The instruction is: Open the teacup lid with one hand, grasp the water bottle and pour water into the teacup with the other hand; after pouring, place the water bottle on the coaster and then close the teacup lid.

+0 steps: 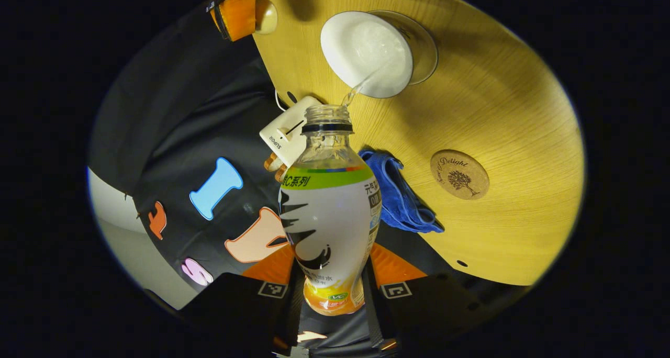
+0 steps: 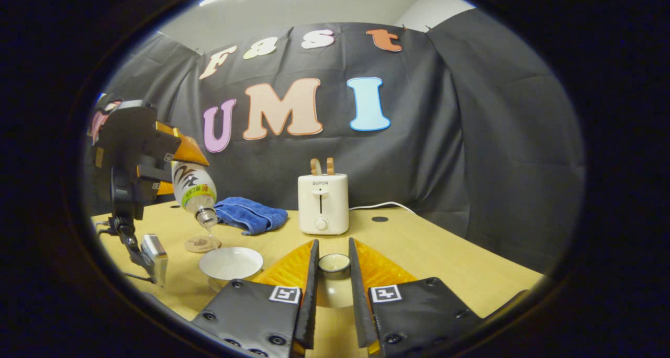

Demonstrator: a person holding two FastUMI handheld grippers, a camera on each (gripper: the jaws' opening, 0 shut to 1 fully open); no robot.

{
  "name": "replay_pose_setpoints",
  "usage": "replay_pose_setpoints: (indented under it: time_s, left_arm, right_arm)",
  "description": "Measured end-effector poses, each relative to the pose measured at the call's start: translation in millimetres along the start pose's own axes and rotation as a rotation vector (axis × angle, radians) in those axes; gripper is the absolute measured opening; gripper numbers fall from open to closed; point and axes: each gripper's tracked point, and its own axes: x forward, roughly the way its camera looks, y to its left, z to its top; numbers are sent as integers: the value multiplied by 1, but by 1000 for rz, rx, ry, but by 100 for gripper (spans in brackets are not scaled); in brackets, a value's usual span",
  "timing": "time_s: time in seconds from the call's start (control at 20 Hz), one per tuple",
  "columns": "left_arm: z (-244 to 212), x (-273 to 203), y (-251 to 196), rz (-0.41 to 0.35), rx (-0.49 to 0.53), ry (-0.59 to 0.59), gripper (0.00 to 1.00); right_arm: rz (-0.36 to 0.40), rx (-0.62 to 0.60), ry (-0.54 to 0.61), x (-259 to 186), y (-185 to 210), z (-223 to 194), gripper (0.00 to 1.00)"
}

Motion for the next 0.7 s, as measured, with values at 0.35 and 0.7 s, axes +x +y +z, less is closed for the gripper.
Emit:
replay_pose_setpoints:
  time_s: [0.35, 0.7]
  left_arm:
    - [9, 1, -10, -40, -55, -26, 49]
    - [33, 3, -55, -137, -668, -135, 49]
  right_arm:
    - [0, 0, -1, 0, 0, 0, 34]
    - [0, 0, -1, 0, 0, 0, 36]
